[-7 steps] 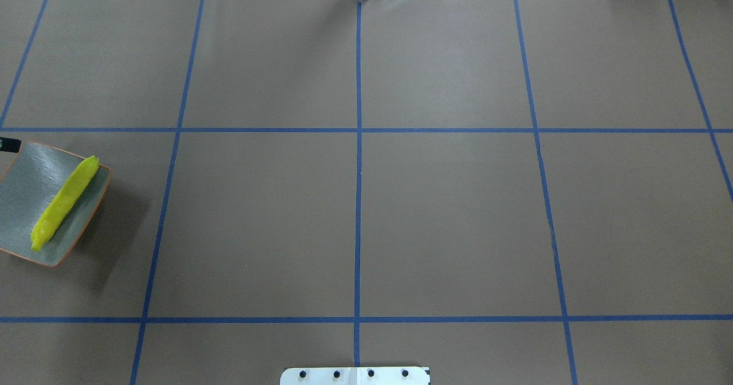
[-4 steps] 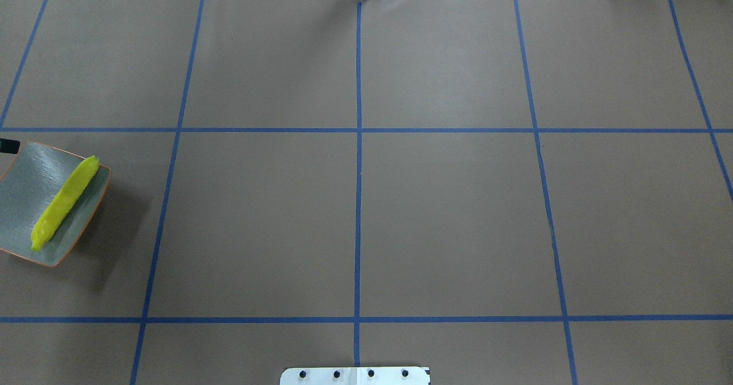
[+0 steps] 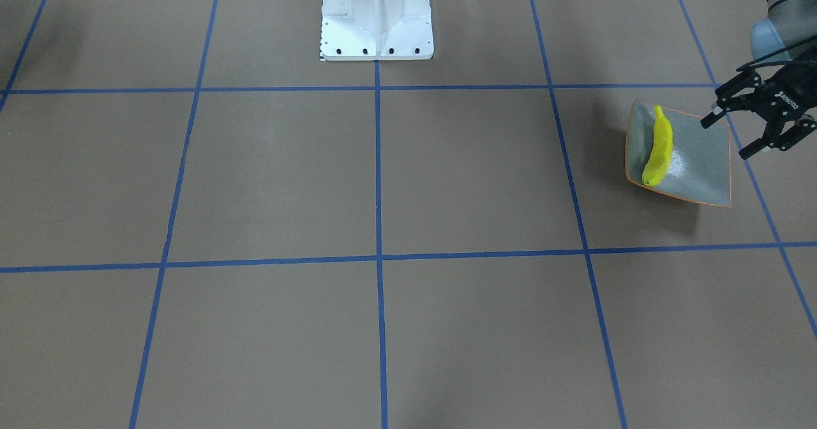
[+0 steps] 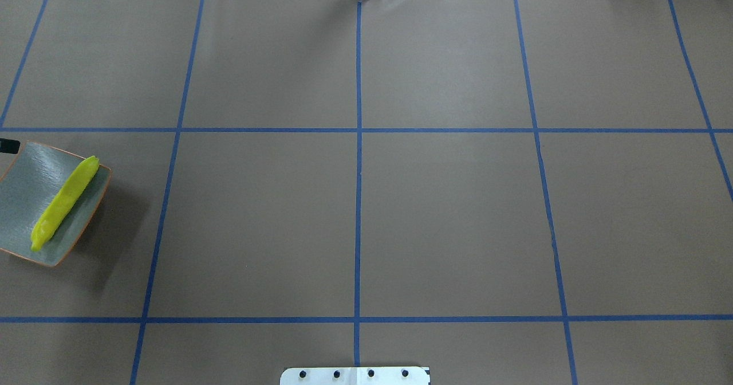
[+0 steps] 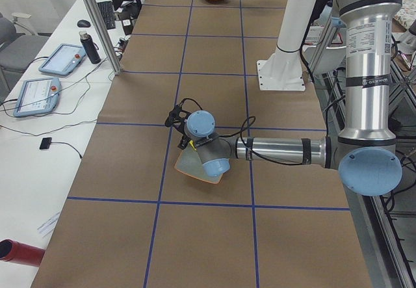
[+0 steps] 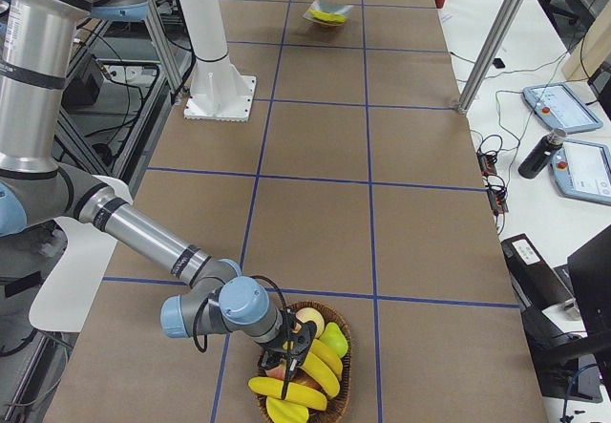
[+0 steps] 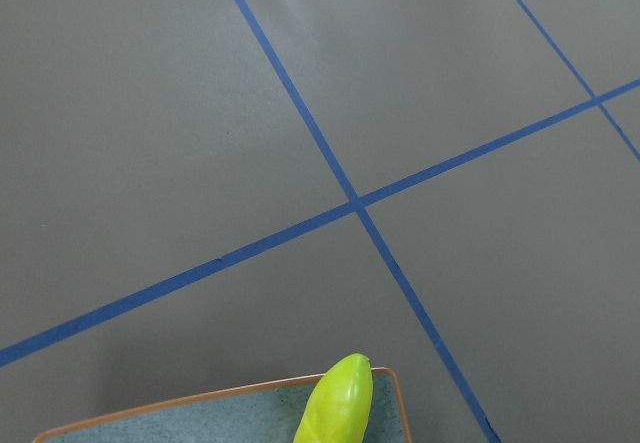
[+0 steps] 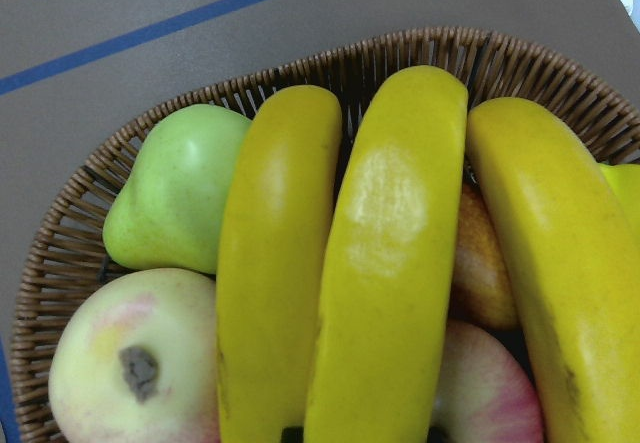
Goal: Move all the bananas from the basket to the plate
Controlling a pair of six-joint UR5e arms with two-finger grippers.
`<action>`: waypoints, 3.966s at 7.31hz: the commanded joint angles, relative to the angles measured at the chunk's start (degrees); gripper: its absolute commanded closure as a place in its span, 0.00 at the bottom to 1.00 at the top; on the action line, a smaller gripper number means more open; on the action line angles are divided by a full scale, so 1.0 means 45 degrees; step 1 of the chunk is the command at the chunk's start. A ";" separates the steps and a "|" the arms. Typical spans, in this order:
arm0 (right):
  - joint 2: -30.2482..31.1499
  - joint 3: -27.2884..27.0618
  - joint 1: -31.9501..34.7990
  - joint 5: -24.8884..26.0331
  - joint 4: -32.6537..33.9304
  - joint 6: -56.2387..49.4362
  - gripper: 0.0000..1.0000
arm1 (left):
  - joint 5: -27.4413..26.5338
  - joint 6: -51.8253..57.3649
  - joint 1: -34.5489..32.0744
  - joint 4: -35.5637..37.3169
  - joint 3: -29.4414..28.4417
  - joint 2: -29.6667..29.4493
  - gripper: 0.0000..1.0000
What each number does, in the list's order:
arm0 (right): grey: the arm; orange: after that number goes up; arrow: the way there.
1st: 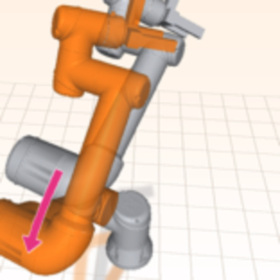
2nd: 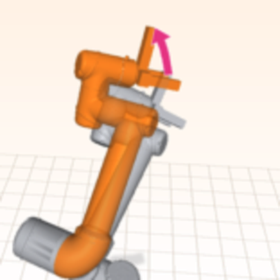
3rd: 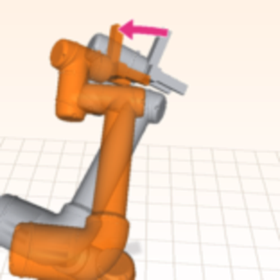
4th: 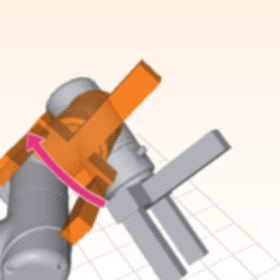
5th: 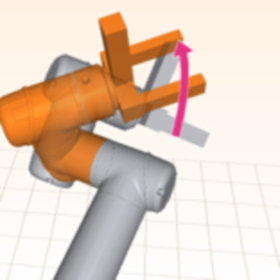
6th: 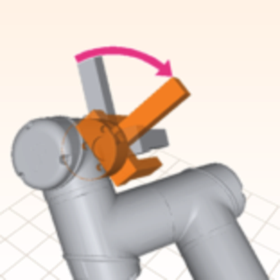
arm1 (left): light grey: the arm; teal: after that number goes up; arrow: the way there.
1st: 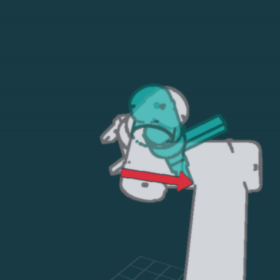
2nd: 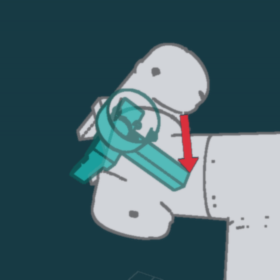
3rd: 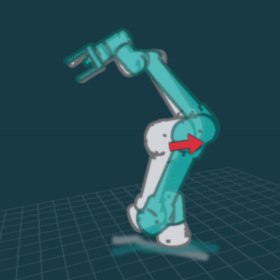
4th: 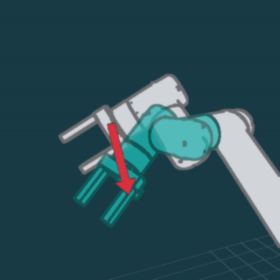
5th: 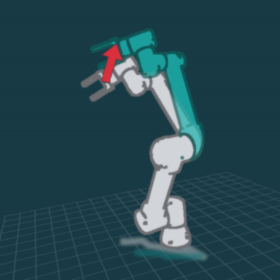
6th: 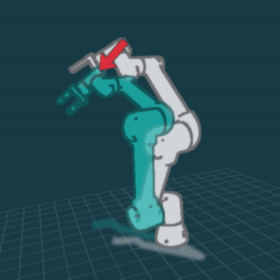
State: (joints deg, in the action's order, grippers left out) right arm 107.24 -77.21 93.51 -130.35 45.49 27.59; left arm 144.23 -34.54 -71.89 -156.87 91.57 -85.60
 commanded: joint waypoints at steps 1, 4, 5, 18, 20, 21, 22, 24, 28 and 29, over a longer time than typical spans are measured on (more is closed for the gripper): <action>-0.0041 -0.0184 0.0039 0.0042 -0.0265 -0.0152 1.00 | 0.0000 0.0000 0.0000 0.0015 -0.0016 -0.0001 0.00; -0.0236 -0.0477 0.1031 0.0644 -0.0227 -0.1709 1.00 | -0.0097 -0.0019 0.0019 0.0015 -0.0192 -0.0059 0.00; -0.0295 -0.0498 0.1577 0.0628 -0.0168 -0.2586 1.00 | -0.0098 -0.0097 0.0019 -0.0004 -0.0173 -0.0059 0.00; -0.9291 -0.4517 -0.7588 0.0481 0.0868 0.4947 1.00 | -0.4049 -1.4368 0.3211 -0.0024 -0.0195 -0.6965 0.00; -1.0408 -0.5104 -1.0104 0.3619 0.0887 0.6209 1.00 | -0.6864 -1.6981 0.4953 -0.0043 0.0216 -0.7655 0.00; -1.0567 -0.5397 -1.0967 0.4506 0.0887 0.6272 1.00 | -0.7146 -1.7765 0.5038 -0.0043 0.0237 -0.7792 0.00; -1.0665 -0.5671 -1.1382 0.4650 0.0868 0.6543 1.00 | -0.7148 -1.8334 0.5039 -0.0043 0.0334 -0.7813 0.00; -1.1170 -0.5791 -1.2415 0.5465 0.0848 0.6993 1.00 | -0.7149 -1.8980 0.5233 -0.0043 0.0354 -0.7813 0.00; -1.1857 -0.5713 -1.3767 0.6836 0.0848 0.7015 1.00 | -0.7168 -1.8984 0.5780 -0.0024 0.0549 -0.7969 0.00; -1.1877 -0.5713 -1.3924 0.6993 0.0848 0.7015 1.00 | -0.7168 -1.8984 0.5955 -0.0005 0.0627 -0.7970 0.00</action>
State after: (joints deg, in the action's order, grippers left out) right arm 54.02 -102.94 31.92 -100.01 49.35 59.17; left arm 111.98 -119.97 -45.91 -156.96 93.98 -121.41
